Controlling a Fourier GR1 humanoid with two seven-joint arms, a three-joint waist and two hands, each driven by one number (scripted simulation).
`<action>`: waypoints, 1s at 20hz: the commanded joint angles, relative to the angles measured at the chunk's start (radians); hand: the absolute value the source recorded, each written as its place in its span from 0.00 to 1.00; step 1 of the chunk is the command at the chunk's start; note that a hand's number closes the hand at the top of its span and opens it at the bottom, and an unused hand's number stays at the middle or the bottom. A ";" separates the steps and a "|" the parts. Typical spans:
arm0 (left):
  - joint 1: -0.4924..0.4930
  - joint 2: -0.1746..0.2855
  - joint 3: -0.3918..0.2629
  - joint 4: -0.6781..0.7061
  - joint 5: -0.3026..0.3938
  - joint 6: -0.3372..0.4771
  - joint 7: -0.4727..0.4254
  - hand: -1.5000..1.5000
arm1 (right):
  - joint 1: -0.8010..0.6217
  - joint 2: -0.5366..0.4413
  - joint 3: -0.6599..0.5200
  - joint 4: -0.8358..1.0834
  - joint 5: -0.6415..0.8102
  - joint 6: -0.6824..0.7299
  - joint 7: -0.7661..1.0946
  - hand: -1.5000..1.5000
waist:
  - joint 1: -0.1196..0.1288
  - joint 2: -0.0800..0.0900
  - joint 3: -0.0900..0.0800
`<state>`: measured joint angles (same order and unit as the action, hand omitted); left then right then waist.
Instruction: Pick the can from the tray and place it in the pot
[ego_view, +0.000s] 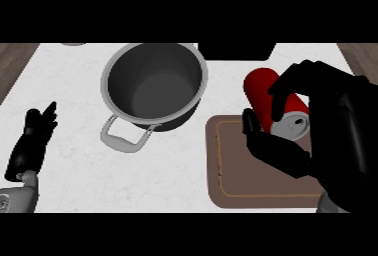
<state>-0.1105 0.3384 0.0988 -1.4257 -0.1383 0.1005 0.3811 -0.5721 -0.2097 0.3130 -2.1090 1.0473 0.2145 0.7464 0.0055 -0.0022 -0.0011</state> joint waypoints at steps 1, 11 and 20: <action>-0.024 -0.011 -0.007 -0.006 -0.018 0.009 0.025 0.50 | -0.245 0.090 -0.039 0.110 -0.053 0.133 0.077 1.00 | 0.006 0.001 0.000; -0.028 -0.035 -0.016 -0.002 -0.027 -0.002 0.016 0.50 | -0.523 0.208 -0.041 0.601 -0.117 -0.035 0.178 1.00 | 0.017 0.006 0.000; 0.009 -0.023 -0.007 -0.080 -0.017 -0.030 0.041 0.50 | -0.582 0.210 0.011 0.991 -0.279 -0.218 0.063 1.00 | 0.031 0.007 0.001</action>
<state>-0.1139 0.3234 0.1023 -1.4567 -0.1534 0.0744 0.3944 -1.1444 -0.0026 0.3003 -1.2656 0.8291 0.0824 0.8533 0.0312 0.0051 -0.0012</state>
